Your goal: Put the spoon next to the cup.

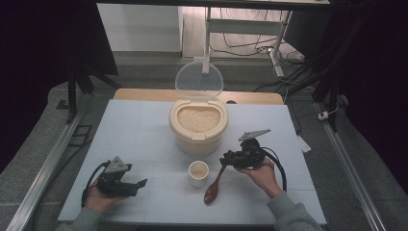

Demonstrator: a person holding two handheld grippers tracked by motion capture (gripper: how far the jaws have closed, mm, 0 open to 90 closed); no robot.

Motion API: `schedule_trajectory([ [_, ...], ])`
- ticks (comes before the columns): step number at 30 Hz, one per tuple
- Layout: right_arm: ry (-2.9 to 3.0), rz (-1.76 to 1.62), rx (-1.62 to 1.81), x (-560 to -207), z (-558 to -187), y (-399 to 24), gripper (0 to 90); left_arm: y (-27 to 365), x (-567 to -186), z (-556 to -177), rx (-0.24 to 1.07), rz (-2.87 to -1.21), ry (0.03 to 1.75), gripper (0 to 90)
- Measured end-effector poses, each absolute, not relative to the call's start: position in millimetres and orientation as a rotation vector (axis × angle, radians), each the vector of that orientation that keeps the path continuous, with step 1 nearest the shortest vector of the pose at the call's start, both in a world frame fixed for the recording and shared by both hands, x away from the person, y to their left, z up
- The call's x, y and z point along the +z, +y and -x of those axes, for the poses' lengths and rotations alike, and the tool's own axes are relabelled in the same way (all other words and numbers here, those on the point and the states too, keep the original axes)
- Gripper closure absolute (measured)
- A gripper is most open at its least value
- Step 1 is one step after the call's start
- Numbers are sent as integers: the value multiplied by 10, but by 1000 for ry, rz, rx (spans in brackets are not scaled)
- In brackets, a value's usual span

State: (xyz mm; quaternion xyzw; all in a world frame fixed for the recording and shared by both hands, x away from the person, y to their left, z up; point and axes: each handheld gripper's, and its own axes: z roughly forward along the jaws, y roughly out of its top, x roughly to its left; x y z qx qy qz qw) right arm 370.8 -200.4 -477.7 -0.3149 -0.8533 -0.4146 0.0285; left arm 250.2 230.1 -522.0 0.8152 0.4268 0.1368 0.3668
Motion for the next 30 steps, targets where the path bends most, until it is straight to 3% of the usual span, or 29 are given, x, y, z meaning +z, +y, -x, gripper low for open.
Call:
schedule_trajectory([
  [17, -2849, 1091, -1155, -5124, -3786, -1918, 347, 2291, -5230, -2504, 346, -2103, 1092, 159],
  [30, -2825, 1196, -1335, -5061, -3766, -2036, 319, 2290, -5227, -2500, 347, -2102, 1090, 159],
])
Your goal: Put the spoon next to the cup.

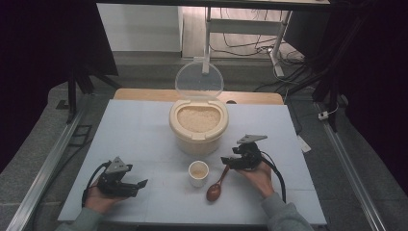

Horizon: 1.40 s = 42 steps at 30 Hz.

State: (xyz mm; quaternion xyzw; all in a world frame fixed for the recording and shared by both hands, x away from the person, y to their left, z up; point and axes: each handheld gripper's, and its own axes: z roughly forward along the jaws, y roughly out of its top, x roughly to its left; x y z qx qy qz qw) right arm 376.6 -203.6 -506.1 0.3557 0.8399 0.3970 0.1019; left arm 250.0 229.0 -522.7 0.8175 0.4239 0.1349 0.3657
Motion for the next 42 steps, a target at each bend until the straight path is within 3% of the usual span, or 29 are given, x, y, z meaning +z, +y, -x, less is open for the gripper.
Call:
schedule_trajectory([
  [10, 2431, -998, 1305, -4910, -3485, -2441, 375, 2287, -5225, -2499, 350, -2096, 1091, 159],
  [28, 2395, -969, 1289, -4955, -3057, -3121, 387, 2288, -5204, -2489, 366, -2086, 1075, 160],
  [42, 2404, -952, 1254, -4987, -3029, -3182, 394, 2283, -5201, -2486, 375, -2084, 1070, 161],
])
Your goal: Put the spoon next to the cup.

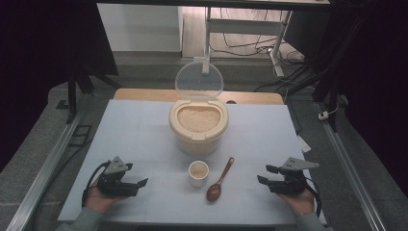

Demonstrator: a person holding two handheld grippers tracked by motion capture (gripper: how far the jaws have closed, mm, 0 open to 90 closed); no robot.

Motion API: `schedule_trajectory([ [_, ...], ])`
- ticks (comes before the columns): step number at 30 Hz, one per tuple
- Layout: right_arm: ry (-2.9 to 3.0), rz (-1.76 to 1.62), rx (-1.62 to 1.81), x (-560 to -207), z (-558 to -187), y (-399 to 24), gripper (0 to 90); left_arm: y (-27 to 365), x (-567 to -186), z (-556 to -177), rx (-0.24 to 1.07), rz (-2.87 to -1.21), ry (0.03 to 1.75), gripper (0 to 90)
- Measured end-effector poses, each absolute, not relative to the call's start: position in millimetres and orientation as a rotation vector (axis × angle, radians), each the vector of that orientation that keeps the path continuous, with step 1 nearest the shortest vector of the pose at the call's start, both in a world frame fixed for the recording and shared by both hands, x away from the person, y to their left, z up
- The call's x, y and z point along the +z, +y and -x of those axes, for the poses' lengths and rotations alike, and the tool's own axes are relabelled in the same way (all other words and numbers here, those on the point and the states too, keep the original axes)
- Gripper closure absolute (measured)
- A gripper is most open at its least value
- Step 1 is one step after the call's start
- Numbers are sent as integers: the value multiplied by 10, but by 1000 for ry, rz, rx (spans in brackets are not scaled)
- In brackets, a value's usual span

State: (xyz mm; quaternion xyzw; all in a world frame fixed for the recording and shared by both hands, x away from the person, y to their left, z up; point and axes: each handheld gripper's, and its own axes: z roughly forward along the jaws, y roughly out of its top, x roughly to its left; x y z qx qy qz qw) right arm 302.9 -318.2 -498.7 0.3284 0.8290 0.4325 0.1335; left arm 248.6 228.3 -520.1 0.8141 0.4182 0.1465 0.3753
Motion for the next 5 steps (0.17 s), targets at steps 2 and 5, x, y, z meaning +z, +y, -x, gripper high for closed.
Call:
schedule_trajectory([
  [2, 2406, -949, 1238, -4991, -3024, -3169, 395, 2283, -5201, -2486, 376, -2083, 1070, 161],
  [5, 2410, -941, 1223, -4998, -3025, -3165, 395, 2286, -5199, -2487, 378, -2082, 1070, 161],
])
